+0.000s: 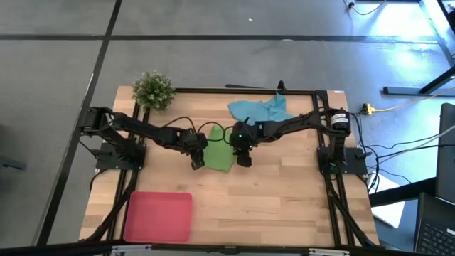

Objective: Roll microfiber towels into tight, uniform cylinder then place into a basket
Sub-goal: Roll the microfiber green towel

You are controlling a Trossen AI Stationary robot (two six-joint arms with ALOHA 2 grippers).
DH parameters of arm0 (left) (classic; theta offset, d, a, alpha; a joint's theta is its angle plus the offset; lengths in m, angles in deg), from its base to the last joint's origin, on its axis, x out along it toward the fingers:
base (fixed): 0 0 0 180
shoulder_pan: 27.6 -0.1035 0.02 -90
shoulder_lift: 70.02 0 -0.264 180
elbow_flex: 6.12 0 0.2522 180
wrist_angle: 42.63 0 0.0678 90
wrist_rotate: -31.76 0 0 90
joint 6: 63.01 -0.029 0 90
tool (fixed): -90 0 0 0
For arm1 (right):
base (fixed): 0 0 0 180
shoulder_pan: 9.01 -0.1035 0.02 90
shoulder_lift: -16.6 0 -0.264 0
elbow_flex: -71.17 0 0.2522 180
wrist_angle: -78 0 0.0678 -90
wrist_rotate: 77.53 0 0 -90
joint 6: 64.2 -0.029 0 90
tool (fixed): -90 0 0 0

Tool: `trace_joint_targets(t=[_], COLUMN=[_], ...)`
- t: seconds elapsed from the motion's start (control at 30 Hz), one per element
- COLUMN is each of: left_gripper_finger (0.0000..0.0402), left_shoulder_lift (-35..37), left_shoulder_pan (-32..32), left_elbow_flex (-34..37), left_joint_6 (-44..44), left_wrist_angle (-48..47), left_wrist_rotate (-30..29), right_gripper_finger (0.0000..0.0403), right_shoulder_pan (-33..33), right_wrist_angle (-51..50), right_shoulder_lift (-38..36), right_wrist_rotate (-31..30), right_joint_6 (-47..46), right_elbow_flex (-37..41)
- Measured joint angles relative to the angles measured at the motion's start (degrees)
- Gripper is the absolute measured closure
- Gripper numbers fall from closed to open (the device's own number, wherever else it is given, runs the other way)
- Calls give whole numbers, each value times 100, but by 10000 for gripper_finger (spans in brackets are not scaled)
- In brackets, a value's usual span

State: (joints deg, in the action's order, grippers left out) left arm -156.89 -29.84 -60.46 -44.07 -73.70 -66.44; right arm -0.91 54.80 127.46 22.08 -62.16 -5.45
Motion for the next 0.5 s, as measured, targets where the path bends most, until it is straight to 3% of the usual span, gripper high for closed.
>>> trace_joint_targets(t=[0.5], left_gripper_finger=[306], left_shoulder_lift=[-226], left_shoulder_pan=[378], left_elbow_flex=[73], left_joint_6=[439], left_wrist_angle=[596], left_wrist_rotate=[562], right_gripper_finger=[278], right_shoulder_pan=[114], right_wrist_angle=[204], right_shoulder_lift=[149], right_wrist_rotate=[-329], right_joint_6=[199], right_elbow_flex=[-127])
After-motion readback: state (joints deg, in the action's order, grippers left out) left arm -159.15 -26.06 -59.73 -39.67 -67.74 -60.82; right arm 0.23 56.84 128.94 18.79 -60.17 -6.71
